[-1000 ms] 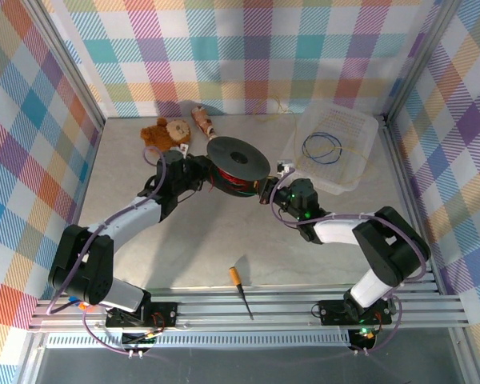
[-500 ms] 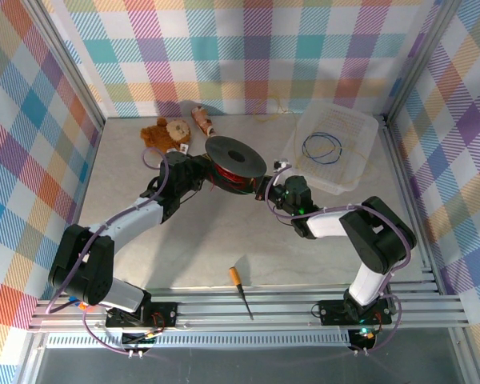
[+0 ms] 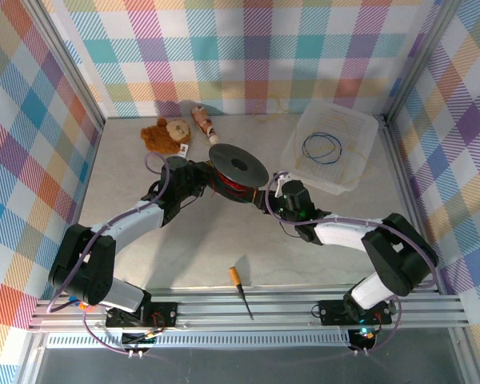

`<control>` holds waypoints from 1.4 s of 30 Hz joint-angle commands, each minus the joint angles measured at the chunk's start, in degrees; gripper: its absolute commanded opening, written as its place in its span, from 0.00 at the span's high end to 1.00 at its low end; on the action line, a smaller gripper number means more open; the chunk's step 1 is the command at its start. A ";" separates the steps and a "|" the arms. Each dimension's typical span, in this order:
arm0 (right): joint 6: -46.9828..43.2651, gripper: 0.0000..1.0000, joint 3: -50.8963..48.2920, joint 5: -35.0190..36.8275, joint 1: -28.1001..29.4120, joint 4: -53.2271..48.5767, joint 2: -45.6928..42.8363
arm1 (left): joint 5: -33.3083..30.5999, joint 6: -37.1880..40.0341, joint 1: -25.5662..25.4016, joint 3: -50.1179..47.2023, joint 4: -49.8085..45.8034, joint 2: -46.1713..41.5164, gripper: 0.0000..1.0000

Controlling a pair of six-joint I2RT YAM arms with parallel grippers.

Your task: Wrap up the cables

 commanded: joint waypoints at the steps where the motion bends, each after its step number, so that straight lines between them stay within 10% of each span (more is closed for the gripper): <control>1: -2.94 0.65 -2.21 -2.45 1.85 -8.42 -4.71 | -1.03 -4.10 1.31 2.87 14.32 -2.47 1.00; 14: -6.45 0.26 -3.95 8.16 1.68 -23.16 -22.04 | -0.30 6.09 2.75 7.80 -0.10 -5.36 1.00; 23: -8.99 0.01 3.20 4.57 0.51 -39.93 -30.95 | -12.50 35.57 -1.35 20.17 -27.44 -10.18 1.00; 27: -6.57 0.01 7.21 5.20 -1.69 -45.90 -31.59 | -22.94 49.67 -7.84 24.78 -34.13 -11.66 1.00; 42: 0.61 0.01 9.56 2.73 -11.15 -53.98 -30.56 | -23.33 63.64 -17.76 26.16 -30.48 -1.13 1.00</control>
